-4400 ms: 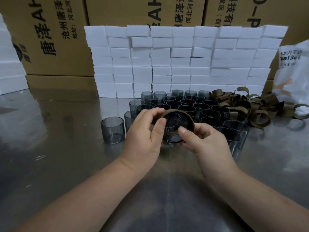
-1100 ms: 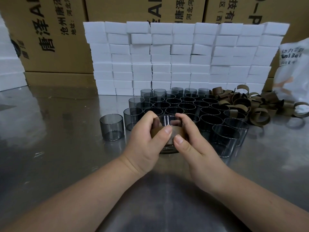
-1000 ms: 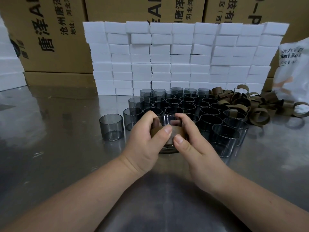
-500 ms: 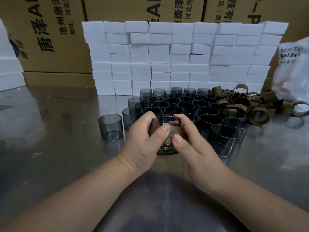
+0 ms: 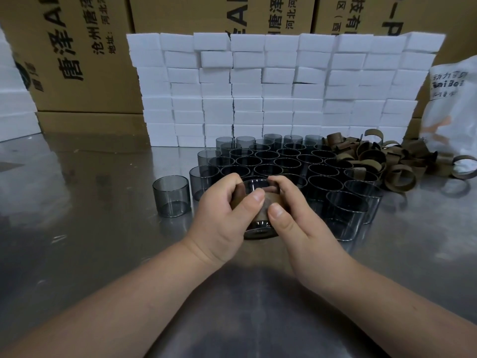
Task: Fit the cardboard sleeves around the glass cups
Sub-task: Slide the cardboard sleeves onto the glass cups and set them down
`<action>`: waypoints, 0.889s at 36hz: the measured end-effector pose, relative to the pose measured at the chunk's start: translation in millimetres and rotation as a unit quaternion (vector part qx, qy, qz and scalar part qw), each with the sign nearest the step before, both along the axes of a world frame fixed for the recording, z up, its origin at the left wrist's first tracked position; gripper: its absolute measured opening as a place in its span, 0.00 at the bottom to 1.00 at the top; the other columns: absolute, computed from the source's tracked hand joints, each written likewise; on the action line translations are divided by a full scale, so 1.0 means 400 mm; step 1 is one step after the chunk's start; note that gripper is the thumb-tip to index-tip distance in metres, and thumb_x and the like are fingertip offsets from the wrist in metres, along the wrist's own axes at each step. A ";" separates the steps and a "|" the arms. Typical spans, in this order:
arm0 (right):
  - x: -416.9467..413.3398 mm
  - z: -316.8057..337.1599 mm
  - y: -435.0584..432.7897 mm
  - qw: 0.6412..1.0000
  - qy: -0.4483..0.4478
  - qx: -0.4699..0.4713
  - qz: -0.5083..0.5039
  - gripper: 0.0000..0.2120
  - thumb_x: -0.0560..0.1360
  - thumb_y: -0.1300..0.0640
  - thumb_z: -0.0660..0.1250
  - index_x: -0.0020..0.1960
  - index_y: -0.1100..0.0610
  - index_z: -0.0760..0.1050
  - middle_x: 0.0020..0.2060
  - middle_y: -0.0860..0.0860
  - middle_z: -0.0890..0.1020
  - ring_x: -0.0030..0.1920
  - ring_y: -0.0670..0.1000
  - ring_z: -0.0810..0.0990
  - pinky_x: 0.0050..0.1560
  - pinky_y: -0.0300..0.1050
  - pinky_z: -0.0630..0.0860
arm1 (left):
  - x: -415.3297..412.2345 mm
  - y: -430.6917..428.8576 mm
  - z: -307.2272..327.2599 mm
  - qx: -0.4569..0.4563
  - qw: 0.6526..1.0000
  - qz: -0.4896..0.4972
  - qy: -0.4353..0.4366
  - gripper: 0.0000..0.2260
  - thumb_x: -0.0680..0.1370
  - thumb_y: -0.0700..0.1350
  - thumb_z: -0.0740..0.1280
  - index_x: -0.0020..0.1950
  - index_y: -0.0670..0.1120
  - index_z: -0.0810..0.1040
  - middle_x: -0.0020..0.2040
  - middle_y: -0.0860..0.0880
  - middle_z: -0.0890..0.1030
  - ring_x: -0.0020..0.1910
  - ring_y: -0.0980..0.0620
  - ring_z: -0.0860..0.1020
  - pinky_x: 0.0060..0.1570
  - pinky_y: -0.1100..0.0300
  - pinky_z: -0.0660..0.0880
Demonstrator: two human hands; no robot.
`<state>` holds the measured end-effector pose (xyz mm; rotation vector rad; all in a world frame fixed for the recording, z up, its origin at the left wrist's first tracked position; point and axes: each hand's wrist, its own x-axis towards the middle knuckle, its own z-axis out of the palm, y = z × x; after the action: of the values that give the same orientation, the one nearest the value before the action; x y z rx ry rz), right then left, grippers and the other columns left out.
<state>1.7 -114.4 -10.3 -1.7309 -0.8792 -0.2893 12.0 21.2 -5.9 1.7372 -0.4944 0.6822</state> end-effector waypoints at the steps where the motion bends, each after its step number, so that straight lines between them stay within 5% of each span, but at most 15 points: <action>1: -0.001 0.002 0.001 1.000 -0.002 -0.004 0.001 0.14 0.72 0.40 0.54 0.52 0.21 0.62 0.52 0.26 0.73 0.55 0.31 0.72 0.53 0.23 0.65 | -0.001 0.000 0.001 -0.002 1.000 -0.001 0.000 0.26 0.66 0.60 0.61 0.35 0.34 0.65 0.31 0.43 0.66 0.32 0.48 0.65 0.33 0.51 0.64; 6: 0.002 0.001 0.000 1.000 -0.010 -0.003 -0.011 0.12 0.73 0.40 0.55 0.54 0.26 0.65 0.52 0.28 0.74 0.54 0.31 0.72 0.52 0.23 0.65 | -0.005 -0.004 0.008 -0.043 0.998 -0.028 0.019 0.27 0.65 0.59 0.62 0.35 0.33 0.64 0.31 0.39 0.66 0.32 0.42 0.64 0.34 0.42 0.66; 10: 0.011 -0.005 -0.007 0.999 0.006 -0.006 -0.041 0.22 0.65 0.29 0.59 0.53 0.39 0.66 0.48 0.40 0.74 0.48 0.36 0.74 0.49 0.30 0.69 | -0.007 -0.009 0.006 -0.060 0.997 -0.052 0.023 0.20 0.66 0.57 0.61 0.32 0.41 0.63 0.29 0.48 0.66 0.30 0.51 0.65 0.31 0.58 0.64; 15: 0.025 -0.001 -0.022 0.994 -0.019 -0.055 -0.089 0.17 0.64 0.36 0.57 0.47 0.45 0.65 0.39 0.41 0.71 0.38 0.39 0.70 0.38 0.33 0.68 | -0.005 -0.011 0.001 -0.049 0.995 -0.082 0.018 0.14 0.67 0.55 0.59 0.31 0.46 0.63 0.26 0.55 0.65 0.28 0.58 0.63 0.29 0.66 0.62; 19: 0.035 -0.004 -0.033 0.987 -0.038 -0.104 -0.117 0.18 0.63 0.35 0.57 0.45 0.45 0.63 0.34 0.43 0.71 0.33 0.42 0.69 0.35 0.45 0.69 | 0.004 -0.012 -0.003 -0.020 0.996 -0.086 0.006 0.14 0.68 0.55 0.58 0.31 0.45 0.64 0.28 0.53 0.64 0.29 0.56 0.63 0.30 0.63 0.61; 24: 0.042 -0.007 -0.034 0.980 -0.048 -0.142 -0.132 0.17 0.62 0.33 0.55 0.47 0.39 0.64 0.34 0.42 0.73 0.35 0.43 0.73 0.35 0.44 0.70 | 0.010 -0.011 -0.007 -0.009 0.996 -0.088 0.006 0.15 0.68 0.55 0.58 0.32 0.44 0.64 0.28 0.50 0.65 0.29 0.55 0.63 0.30 0.62 0.61; 32: 0.041 -0.004 -0.035 0.979 -0.068 -0.137 -0.137 0.17 0.63 0.34 0.56 0.42 0.45 0.66 0.32 0.41 0.73 0.33 0.44 0.72 0.33 0.41 0.65 | 0.006 -0.011 -0.005 0.003 0.995 -0.095 0.000 0.15 0.68 0.55 0.57 0.32 0.43 0.64 0.29 0.49 0.65 0.29 0.55 0.64 0.31 0.63 0.62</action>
<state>18.2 -128.3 -12.0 -2.1144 -0.8061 -0.4932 14.6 16.9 -8.0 1.6711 -0.6535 0.5464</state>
